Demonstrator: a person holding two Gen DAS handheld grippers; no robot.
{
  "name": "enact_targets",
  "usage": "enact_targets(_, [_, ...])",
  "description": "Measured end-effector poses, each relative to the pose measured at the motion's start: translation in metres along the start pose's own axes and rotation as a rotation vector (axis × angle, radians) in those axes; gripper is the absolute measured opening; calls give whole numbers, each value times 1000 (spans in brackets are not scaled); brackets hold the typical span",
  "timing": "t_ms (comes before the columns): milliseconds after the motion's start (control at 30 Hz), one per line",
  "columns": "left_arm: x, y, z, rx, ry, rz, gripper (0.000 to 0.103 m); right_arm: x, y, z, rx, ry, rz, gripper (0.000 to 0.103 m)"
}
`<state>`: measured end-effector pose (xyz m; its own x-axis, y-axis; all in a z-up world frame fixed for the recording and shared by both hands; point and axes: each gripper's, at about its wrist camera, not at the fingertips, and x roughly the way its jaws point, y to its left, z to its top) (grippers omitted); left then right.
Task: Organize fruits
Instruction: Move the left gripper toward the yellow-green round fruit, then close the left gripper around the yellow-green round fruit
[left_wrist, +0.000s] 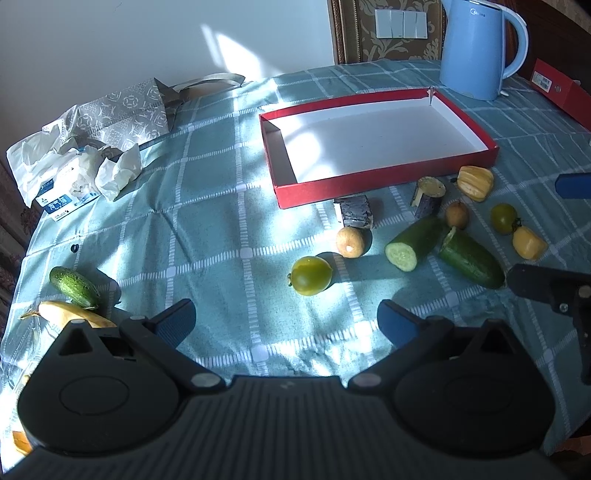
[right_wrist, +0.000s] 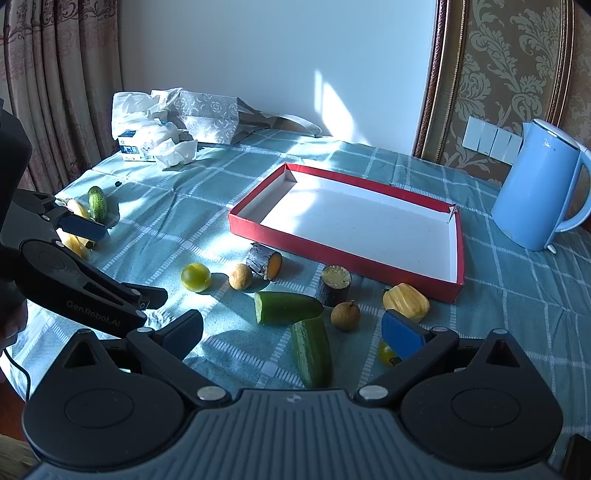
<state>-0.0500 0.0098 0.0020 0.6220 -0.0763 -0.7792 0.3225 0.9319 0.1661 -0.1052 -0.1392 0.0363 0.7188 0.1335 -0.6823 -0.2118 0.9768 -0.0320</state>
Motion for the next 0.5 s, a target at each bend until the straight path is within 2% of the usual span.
enact_targets(300, [3,0,1,-10,9,0,103,0,-1,0,1,1,-1,103])
enact_targets(500, [9,0,3,-19,19,-8,103,1,-8,-1,12,1,-32,103])
